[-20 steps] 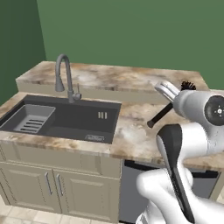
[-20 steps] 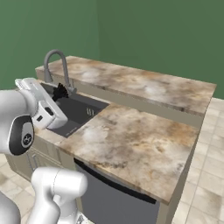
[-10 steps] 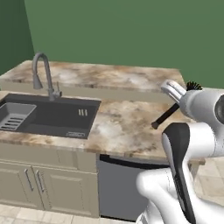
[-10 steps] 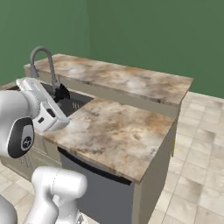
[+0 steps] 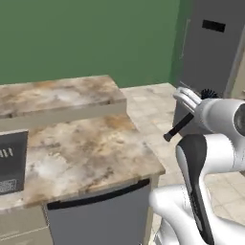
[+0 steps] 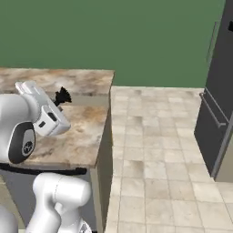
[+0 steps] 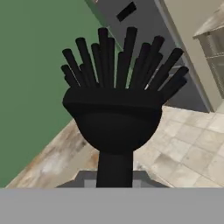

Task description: Grab the spray bottle from the cabinet, then place it next to the cutting board for sanitizing. Then grab the dish brush from the countertop next to the sink and place it next to the cutting board.

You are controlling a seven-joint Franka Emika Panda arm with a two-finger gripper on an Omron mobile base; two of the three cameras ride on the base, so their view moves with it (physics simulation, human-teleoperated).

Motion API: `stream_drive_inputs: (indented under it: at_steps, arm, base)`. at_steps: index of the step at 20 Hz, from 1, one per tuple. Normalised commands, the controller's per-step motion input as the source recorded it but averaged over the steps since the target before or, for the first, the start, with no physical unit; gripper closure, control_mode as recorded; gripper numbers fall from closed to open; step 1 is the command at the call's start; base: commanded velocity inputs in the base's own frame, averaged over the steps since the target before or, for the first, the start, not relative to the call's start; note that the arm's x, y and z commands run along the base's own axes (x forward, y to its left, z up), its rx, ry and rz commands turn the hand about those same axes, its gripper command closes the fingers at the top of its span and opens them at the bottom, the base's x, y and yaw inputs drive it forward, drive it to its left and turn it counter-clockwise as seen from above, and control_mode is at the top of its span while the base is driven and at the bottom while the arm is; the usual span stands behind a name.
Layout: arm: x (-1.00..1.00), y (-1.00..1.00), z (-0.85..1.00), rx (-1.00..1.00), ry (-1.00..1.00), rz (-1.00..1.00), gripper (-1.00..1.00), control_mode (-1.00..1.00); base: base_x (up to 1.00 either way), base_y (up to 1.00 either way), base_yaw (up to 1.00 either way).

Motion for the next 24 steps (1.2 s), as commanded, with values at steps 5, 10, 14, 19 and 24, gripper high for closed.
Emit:
stream_drive_inputs:
  at_steps: [5,10,14,19,24]
  arm:
    - [0.00,0.00,0.00,0.00,0.00,0.00,1.00,1.00]
    - [0.00,0.00,0.00,0.00,0.00,0.00,1.00,1.00]
    - [0.00,0.00,0.00,0.00,0.00,0.00,1.00,1.00]
    - [0.00,0.00,0.00,0.00,0.00,0.00,1.00,1.00]
    - [0.00,0.00,0.00,0.00,0.00,0.00,1.00,1.00]
  base:
    - [0.00,-0.09,-0.95]
    - [0.00,-0.20,-0.92]
    - [0.00,-0.46,-0.82]
    - [-0.03,-0.82,-0.62]
    - [0.01,-0.87,-0.51]
